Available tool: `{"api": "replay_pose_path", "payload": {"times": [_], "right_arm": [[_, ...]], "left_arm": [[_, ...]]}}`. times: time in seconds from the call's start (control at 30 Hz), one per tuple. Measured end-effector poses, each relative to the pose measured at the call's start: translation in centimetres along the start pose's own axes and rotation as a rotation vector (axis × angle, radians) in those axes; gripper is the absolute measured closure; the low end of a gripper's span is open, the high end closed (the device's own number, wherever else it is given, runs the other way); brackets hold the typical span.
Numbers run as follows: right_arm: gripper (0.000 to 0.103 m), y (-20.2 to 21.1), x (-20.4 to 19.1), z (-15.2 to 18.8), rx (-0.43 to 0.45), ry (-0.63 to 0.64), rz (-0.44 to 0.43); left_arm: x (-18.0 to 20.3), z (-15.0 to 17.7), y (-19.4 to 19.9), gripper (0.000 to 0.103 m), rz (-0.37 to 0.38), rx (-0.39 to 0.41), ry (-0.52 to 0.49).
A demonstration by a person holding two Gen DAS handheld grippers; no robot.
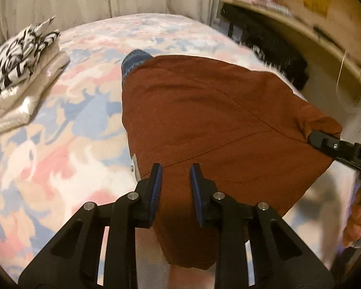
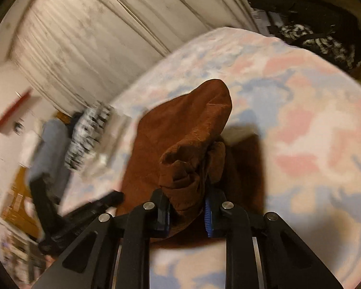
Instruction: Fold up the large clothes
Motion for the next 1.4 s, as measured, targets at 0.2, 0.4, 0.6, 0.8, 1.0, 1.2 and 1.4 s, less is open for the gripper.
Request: {"api": "replay_pose_path", "payload": {"times": [0.2, 0.4, 0.6, 0.8, 1.0, 1.2, 1.4], "right_arm": [[0.084, -5.6, 3.4, 4.8, -0.143, -0.027, 0.102], [0.078, -4.8, 2.6, 4.4, -0.134, 0.006, 0.129], [0.060, -0.6, 2.0, 1.0, -0.047, 0.030, 0.192], [0.060, 2.4, -2.0, -3.9, 0.094, 0.101, 0.173], [0.061, -4.0, -6.2, -6.6, 0.043, 0.109, 0.172], [0.061, -11.8, -2.1, -6.5, -0.030, 0.104, 0.333], [0.060, -12.3, 3.2, -5.3, -0.018, 0.055, 0.395]], "left_arm": [[1.2, 1.5, -2.1, 0.081, -0.148, -0.010, -0.152], [1.4, 1.4, -1.8, 0.081, -0.151, 0.006, -0.157], [1.4, 0.3, 0.0, 0.081, -0.063, -0.027, -0.116], [-0.4, -3.7, 0.0, 0.081, -0.060, 0.005, -0.037], [-2.0, -6.4, -4.2, 0.080, -0.097, -0.015, 0.001], [-1.7, -7.1, -6.6, 0.057, -0.168, 0.008, -0.098], [-5.3, -6.2, -7.4, 0.025, -0.080, 0.034, 0.140]]}}
Point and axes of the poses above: each gripper's, at about its wrist camera, not at the fingertips, and y roughly against the way its jaws point, x to its right, z to its underside, the point moved 9 cm from there along -y, roughly the way its jaws point, and after that the axes turned 14 degrees about z, right-handed, at the moved point
